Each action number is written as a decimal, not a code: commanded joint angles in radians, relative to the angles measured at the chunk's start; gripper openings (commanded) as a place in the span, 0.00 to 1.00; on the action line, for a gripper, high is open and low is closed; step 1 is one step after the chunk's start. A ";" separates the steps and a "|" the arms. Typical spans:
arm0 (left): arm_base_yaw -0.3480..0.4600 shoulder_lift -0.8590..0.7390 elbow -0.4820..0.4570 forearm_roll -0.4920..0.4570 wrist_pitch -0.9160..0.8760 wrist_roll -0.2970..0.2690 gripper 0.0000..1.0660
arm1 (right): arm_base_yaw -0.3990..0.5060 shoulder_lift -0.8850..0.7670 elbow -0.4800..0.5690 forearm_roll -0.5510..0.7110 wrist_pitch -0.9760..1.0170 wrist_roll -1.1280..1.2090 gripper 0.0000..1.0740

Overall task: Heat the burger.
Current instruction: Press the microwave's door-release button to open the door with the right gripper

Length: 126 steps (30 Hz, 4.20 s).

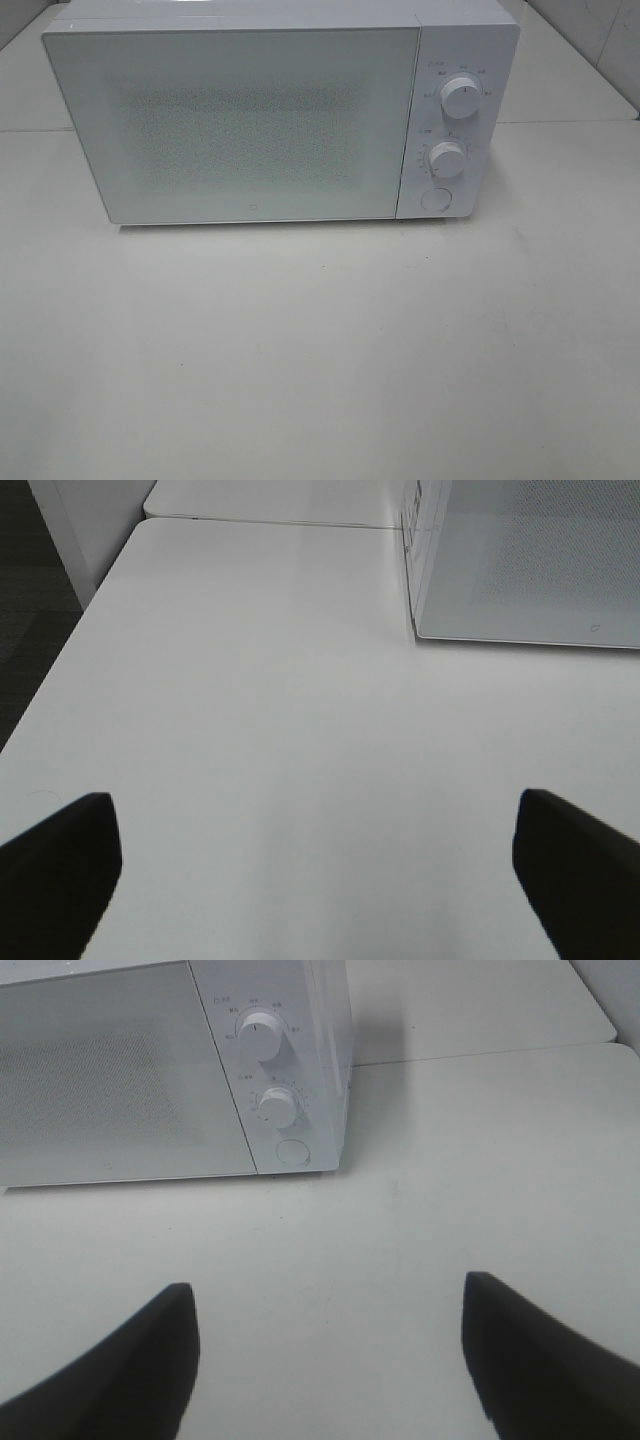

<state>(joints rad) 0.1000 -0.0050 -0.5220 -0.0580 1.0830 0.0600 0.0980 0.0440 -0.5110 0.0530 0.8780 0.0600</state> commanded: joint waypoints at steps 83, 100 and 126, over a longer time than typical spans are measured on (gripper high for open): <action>0.002 -0.017 0.003 -0.001 -0.013 -0.004 0.95 | -0.001 1.533 0.367 -0.303 -1.924 1.503 0.00; 0.002 -0.017 0.003 -0.001 -0.013 -0.004 0.95 | 0.354 1.589 0.346 0.185 -1.964 1.503 0.00; 0.002 -0.017 0.003 -0.001 -0.013 -0.004 0.95 | 0.429 1.728 0.125 0.341 -1.869 1.409 0.00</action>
<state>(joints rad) 0.1000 -0.0050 -0.5220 -0.0580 1.0830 0.0600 0.5230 1.7680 -0.3750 0.3930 -0.9890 1.4660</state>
